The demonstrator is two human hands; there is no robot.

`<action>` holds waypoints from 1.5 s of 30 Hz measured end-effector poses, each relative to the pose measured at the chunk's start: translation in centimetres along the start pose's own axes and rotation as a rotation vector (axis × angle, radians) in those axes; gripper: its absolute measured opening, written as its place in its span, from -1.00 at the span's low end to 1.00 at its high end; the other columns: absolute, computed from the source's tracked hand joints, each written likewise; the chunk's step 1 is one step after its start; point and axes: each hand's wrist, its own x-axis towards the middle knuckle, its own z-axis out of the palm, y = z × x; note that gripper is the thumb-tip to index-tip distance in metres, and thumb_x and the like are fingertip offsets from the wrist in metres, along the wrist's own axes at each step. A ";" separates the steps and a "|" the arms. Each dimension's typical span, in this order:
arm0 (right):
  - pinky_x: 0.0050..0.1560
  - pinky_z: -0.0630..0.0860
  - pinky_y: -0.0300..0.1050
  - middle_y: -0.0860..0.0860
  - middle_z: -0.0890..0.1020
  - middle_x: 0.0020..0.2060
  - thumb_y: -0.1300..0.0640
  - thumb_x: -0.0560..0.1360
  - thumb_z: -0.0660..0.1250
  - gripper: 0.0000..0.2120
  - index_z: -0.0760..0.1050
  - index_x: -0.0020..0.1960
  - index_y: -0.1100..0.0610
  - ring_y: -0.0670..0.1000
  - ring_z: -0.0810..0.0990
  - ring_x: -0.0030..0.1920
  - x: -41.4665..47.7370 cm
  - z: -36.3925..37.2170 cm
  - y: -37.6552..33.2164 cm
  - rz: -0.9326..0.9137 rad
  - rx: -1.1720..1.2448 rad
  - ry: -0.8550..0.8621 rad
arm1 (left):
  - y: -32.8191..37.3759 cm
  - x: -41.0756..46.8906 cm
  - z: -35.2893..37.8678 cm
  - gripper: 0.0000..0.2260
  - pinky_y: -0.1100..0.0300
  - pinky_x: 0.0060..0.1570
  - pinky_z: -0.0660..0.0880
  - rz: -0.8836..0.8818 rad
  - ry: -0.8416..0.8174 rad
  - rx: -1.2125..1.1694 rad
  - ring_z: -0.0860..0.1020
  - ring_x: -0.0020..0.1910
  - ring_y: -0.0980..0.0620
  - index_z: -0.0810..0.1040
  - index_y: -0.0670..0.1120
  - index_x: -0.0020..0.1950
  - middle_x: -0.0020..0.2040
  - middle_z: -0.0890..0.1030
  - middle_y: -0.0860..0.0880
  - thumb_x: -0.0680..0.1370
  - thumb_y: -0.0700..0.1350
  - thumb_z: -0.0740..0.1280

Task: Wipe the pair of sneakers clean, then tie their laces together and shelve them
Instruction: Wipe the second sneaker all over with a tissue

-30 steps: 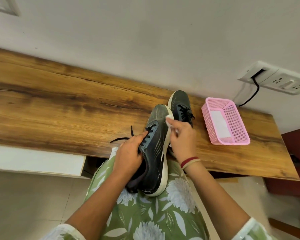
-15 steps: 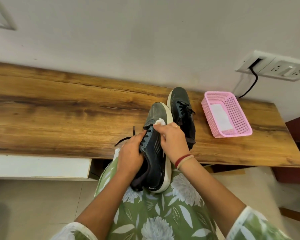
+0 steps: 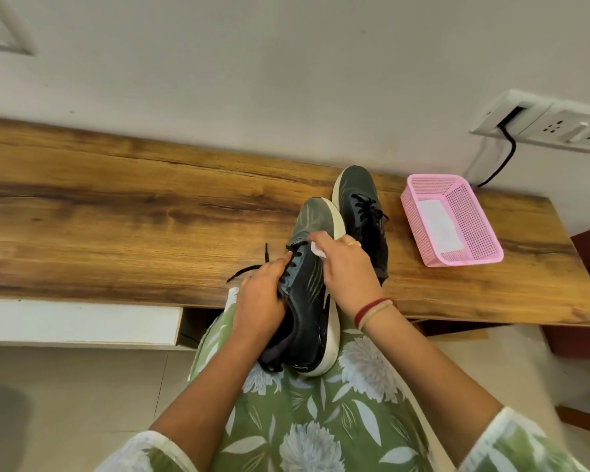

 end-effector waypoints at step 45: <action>-0.28 0.64 0.05 0.24 0.64 -0.01 0.46 -0.04 0.60 -0.31 0.59 0.08 0.28 0.17 0.68 -0.13 -9.1 -6.0 1.3 0.823 2.348 -0.018 | 6.3 5.6 -10.6 -0.59 0.00 0.28 0.41 0.204 -0.226 0.246 0.50 0.23 -0.02 0.46 0.12 0.35 0.32 0.52 -0.01 0.58 -0.25 0.23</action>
